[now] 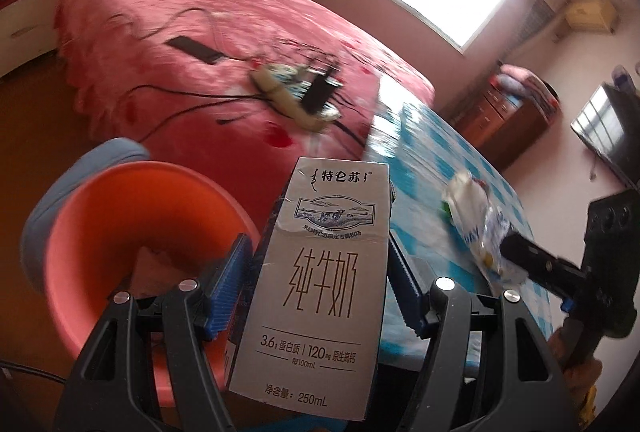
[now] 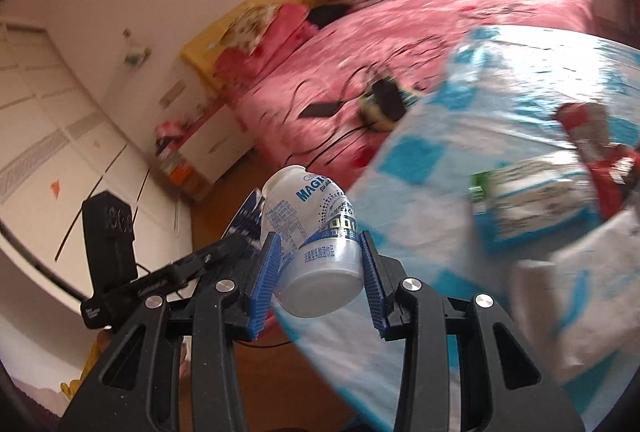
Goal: Collect trash
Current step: 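Carry the carton and bottle over the orange bucket and open both tools to drop them, then move both open tools back over the remaining trash on the table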
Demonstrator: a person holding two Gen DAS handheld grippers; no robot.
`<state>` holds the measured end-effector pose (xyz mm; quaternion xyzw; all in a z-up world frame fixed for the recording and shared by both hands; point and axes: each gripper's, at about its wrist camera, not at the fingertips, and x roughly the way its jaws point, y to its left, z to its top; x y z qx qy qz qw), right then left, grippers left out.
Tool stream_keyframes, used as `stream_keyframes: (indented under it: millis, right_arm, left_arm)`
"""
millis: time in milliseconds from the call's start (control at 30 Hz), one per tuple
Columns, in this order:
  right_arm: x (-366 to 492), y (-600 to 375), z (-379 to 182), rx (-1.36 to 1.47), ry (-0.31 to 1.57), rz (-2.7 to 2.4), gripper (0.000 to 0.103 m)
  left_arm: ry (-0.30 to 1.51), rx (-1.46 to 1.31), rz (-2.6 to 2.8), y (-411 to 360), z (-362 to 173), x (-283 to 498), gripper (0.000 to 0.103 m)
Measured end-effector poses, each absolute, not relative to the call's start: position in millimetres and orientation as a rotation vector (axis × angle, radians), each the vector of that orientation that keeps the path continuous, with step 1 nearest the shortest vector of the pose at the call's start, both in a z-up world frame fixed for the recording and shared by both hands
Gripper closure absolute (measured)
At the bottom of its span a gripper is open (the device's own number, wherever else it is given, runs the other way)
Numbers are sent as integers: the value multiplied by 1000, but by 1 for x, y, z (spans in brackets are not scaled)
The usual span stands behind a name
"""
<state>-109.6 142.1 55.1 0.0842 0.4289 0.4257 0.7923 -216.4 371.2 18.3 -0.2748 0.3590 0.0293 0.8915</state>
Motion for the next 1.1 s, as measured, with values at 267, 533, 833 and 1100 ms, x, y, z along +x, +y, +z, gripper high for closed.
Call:
stream_keyframes:
  millis: [267,533,833,1100]
  right_arm:
    - [-113,212,50,96,950,1005,62]
    - [-112,261,19,59,1054,1025,27]
    - [-109,205,23,91,973,855,19]
    - [-118,168,29,69,881,785,11]
  left_arm:
    - [714,-662,217,430,2,-243,36]
    - [699,-703,344,460,-19,-258,26]
    - [714,-682,401,462,-27,-253,20]
    - [713,-666,355,442,-22,-248,20]
